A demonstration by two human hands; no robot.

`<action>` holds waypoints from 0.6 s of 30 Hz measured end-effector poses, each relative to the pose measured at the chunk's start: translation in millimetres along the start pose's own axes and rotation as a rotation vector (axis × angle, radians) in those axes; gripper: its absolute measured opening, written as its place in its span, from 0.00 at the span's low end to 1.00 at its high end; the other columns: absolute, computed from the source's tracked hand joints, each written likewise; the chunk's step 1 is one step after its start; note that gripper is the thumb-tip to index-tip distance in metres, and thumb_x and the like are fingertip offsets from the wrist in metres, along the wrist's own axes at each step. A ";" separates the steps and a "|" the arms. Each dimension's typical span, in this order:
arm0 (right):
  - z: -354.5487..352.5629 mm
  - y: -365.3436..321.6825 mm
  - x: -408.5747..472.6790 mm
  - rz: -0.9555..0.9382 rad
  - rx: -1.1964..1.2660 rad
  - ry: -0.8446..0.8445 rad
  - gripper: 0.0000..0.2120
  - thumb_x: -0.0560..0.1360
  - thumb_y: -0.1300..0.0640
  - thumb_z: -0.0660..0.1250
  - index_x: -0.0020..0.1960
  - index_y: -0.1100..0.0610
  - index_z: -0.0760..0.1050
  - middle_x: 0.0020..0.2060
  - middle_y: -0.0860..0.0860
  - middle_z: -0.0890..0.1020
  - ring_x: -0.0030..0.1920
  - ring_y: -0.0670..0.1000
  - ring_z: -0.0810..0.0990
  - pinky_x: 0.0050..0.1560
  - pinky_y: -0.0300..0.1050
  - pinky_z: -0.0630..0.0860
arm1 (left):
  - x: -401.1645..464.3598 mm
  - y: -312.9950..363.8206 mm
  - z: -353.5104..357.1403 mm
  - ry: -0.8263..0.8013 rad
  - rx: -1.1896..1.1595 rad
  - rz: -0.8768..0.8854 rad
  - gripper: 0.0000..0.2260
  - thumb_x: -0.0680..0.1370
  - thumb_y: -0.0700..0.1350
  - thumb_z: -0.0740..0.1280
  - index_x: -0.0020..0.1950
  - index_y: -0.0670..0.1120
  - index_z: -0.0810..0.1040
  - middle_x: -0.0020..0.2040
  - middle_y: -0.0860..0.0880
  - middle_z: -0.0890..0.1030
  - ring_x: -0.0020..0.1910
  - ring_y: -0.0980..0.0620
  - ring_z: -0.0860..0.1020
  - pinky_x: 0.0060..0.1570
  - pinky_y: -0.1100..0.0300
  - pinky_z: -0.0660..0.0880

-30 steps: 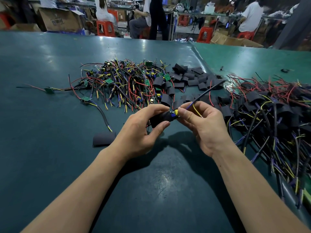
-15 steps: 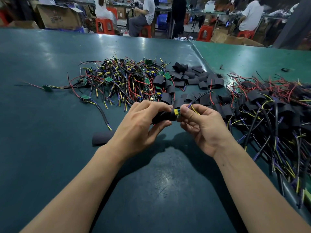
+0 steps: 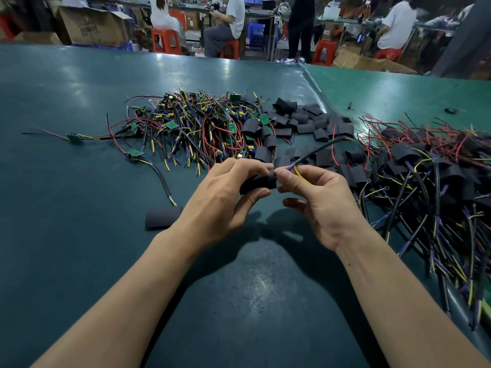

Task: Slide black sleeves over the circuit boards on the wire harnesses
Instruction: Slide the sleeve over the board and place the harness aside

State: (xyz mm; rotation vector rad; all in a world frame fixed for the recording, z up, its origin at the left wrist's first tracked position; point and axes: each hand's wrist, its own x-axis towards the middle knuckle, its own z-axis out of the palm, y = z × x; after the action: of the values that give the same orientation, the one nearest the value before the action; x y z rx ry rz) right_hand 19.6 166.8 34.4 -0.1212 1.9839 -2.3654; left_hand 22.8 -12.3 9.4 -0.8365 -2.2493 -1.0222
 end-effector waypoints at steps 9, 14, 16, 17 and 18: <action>-8.9 -14.5 -3.5 0.082 0.154 -0.225 0.22 0.70 0.39 0.68 0.48 0.58 0.85 0.47 0.55 0.86 0.46 0.55 0.85 0.37 0.43 0.80 | 1.0 4.4 -4.3 0.151 -0.069 -0.009 0.11 0.77 0.42 0.71 0.57 0.45 0.73 0.61 0.46 0.80 0.60 0.50 0.79 0.57 0.56 0.76; -4.4 -9.7 -2.9 0.050 0.216 -0.199 0.17 0.70 0.47 0.69 0.51 0.59 0.75 0.39 0.55 0.84 0.35 0.54 0.85 0.32 0.42 0.79 | 1.7 8.2 -5.3 0.168 -0.008 0.079 0.10 0.76 0.40 0.72 0.54 0.37 0.77 0.59 0.44 0.81 0.58 0.49 0.80 0.59 0.56 0.76; -3.0 -6.1 -3.1 0.058 0.166 -0.231 0.17 0.67 0.48 0.74 0.49 0.57 0.77 0.39 0.56 0.84 0.35 0.55 0.85 0.33 0.42 0.80 | 3.2 7.2 -6.0 0.138 0.008 0.109 0.09 0.76 0.39 0.72 0.53 0.36 0.79 0.59 0.43 0.81 0.58 0.48 0.80 0.58 0.54 0.76; -2.5 -5.4 -3.6 0.059 0.126 -0.232 0.14 0.66 0.48 0.76 0.46 0.56 0.79 0.38 0.57 0.85 0.35 0.55 0.85 0.33 0.42 0.80 | 3.7 6.5 -6.3 0.122 0.014 0.120 0.09 0.75 0.38 0.73 0.52 0.35 0.79 0.58 0.43 0.81 0.58 0.47 0.80 0.58 0.53 0.76; -2.7 -4.5 -3.5 0.052 0.081 -0.225 0.12 0.64 0.49 0.76 0.44 0.55 0.80 0.38 0.58 0.85 0.34 0.55 0.85 0.33 0.42 0.80 | 4.1 5.9 -6.4 0.107 0.017 0.128 0.09 0.75 0.38 0.73 0.51 0.35 0.80 0.58 0.42 0.82 0.58 0.46 0.80 0.58 0.52 0.76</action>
State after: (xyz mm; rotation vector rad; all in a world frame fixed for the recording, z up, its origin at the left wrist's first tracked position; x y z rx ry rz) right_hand 22.8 170.5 38.3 -0.3131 1.7660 -2.2814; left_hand 25.6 -13.0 18.6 -0.8853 -2.0845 -0.9638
